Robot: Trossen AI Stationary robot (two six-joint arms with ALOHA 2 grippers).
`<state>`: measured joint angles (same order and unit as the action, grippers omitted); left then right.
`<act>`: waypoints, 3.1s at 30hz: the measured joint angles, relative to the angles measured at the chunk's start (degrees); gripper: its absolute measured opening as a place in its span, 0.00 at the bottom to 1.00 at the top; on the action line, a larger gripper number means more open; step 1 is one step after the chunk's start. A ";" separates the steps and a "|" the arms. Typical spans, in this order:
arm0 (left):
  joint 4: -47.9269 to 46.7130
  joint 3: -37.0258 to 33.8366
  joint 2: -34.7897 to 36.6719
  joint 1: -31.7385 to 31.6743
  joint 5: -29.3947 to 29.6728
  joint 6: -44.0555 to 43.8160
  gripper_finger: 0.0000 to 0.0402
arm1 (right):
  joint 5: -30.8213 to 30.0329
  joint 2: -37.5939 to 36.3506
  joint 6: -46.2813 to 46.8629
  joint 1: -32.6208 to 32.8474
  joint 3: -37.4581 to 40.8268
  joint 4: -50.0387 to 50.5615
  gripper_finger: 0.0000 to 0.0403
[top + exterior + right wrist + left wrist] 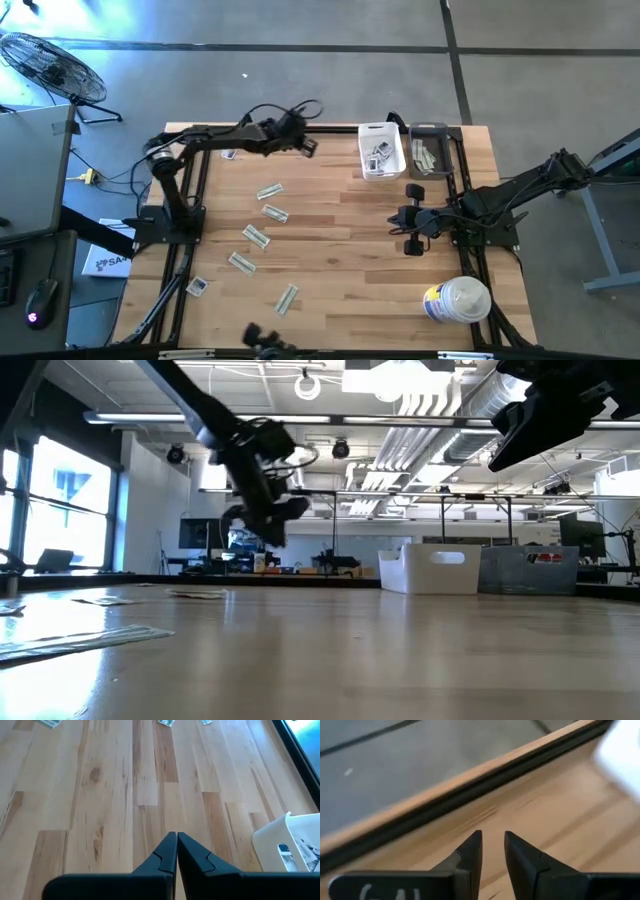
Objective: Pick & Place First Aid Supplies
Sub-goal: Put the alcohol pad into the white bin
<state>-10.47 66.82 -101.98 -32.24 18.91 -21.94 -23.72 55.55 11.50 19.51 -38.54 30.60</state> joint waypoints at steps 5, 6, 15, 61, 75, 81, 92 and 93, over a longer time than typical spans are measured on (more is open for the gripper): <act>-0.05 -10.92 4.84 -3.31 4.04 -8.39 0.20 | -0.79 0.00 -1.36 -0.02 0.00 -0.04 0.02; -0.56 -12.76 5.94 -3.96 4.35 -10.14 0.20 | -1.05 0.00 -1.48 -0.02 0.00 -0.14 0.02; -11.71 -21.54 12.93 -9.79 8.27 -19.08 0.20 | -2.90 0.00 -3.28 -1.33 0.00 -1.26 0.02; -6.52 -28.20 12.15 -15.65 11.99 -21.77 0.12 | 2.68 0.00 -6.27 -11.67 0.04 -5.98 0.02; -10.29 -24.36 8.18 -15.70 13.15 -26.38 0.15 | 2.88 0.00 -8.05 -11.67 0.04 -7.81 0.02; -10.18 -24.29 7.57 -15.14 13.22 -26.87 0.05 | 2.92 0.00 -7.61 -11.67 0.04 -7.79 0.02; -9.10 -24.53 9.26 -12.56 10.70 -25.18 0.01 | 5.24 -0.01 -7.05 -11.65 0.04 -7.68 0.01; -7.96 -24.53 9.89 -11.38 10.13 -24.98 0.01 | 5.24 -0.01 -7.05 -11.65 0.04 -7.68 0.01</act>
<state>-18.43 42.28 -92.09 -43.62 29.05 -46.92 -18.48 55.54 4.45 7.86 -38.50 22.92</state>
